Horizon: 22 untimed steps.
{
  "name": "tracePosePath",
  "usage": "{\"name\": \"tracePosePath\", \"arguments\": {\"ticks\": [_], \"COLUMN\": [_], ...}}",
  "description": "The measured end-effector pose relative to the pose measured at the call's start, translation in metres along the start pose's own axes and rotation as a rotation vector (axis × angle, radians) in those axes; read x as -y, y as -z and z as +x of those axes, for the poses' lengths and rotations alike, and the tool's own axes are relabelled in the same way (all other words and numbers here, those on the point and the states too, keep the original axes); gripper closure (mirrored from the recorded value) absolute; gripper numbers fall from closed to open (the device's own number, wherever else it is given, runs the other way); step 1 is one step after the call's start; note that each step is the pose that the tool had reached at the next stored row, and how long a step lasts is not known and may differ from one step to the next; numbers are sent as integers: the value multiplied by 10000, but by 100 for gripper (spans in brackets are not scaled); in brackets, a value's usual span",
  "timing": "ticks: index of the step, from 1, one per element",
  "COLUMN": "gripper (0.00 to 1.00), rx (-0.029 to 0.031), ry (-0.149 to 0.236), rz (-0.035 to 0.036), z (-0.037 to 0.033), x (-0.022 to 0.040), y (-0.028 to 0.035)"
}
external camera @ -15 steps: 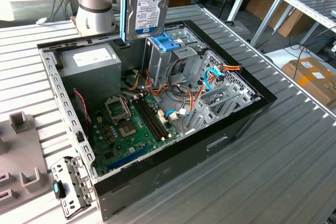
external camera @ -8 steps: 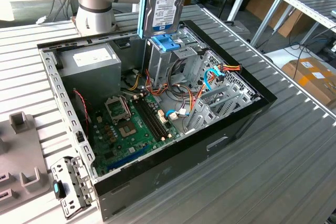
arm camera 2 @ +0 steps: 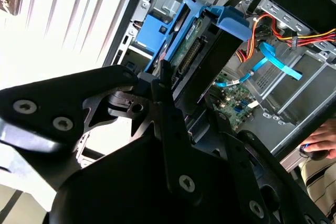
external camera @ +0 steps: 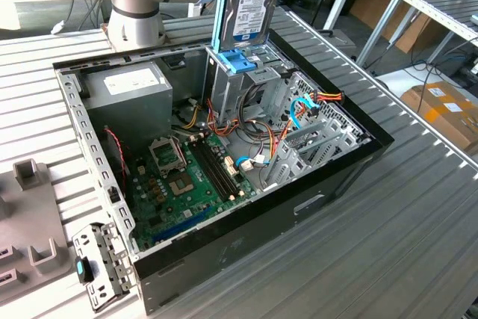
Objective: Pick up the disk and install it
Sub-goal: 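Pick up the disk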
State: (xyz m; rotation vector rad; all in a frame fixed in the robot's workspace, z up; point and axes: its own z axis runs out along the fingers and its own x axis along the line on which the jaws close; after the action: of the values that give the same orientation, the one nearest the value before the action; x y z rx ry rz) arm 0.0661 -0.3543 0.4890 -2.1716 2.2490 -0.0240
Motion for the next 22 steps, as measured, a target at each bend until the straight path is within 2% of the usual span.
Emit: {"name": "tracePosePath", "arguments": {"ticks": [4, 7, 10, 11, 12, 15, 17, 22], "gripper": [65, 65, 65, 65, 65, 65, 65, 65], "rx": [-3, -2, -1, -2, -1, 0, -1, 0], "ry": [1, 0, 0, 0, 0, 0, 0, 0], "rz": [0, 0, 0, 0, 0, 0, 0, 0], "z": [15, 68, 166, 208, 286, 381, 484, 640], "x": [1, 3, 6, 7, 10, 13, 17, 22], "y": [1, 0, 0, 0, 0, -1, -1, -3]}}
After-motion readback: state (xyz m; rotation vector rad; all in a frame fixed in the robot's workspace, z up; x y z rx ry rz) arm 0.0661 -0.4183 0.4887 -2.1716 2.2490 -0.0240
